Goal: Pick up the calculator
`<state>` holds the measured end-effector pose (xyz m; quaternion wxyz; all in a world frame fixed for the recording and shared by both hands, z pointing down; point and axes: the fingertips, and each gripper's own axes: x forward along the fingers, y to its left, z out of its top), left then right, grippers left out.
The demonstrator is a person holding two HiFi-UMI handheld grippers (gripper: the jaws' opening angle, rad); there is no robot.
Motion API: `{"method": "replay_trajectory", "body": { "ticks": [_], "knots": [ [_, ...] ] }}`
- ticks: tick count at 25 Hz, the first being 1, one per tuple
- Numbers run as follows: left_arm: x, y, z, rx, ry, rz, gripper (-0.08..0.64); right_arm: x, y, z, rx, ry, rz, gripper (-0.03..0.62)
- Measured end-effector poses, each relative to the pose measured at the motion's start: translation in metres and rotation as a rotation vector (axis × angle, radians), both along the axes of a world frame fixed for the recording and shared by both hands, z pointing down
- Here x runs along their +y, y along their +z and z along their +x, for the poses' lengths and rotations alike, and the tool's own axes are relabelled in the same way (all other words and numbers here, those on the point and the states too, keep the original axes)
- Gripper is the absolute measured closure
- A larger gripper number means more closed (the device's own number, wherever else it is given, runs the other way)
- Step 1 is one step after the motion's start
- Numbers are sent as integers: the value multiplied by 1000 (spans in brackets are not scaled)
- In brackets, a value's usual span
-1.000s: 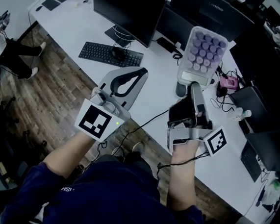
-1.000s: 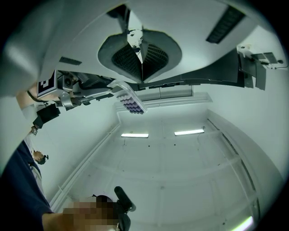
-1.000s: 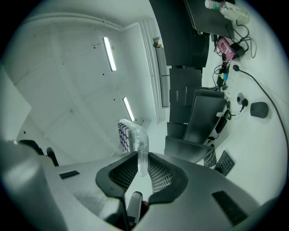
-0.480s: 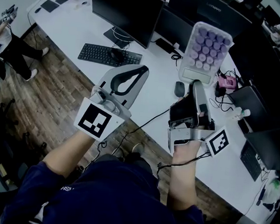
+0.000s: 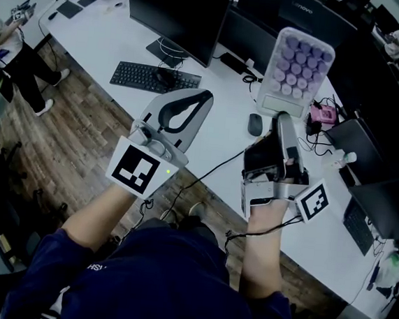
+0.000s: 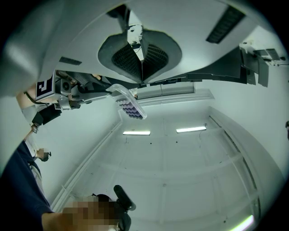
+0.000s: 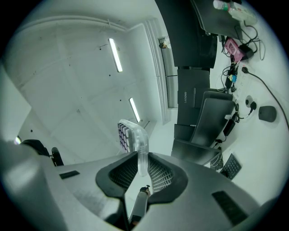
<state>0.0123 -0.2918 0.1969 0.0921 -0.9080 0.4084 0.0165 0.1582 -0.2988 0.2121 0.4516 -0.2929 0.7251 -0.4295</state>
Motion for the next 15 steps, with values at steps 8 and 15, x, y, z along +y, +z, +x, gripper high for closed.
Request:
{"method": "replay_trajectory", "body": {
  "ticks": [8,15],
  "knots": [
    [0,1,4,-8,2,3,528,0,0,4,-4,-1,1,520],
    [-1,4,6,-9,6,-3,528,0,3,7,5,3,-3,520]
  ]
}}
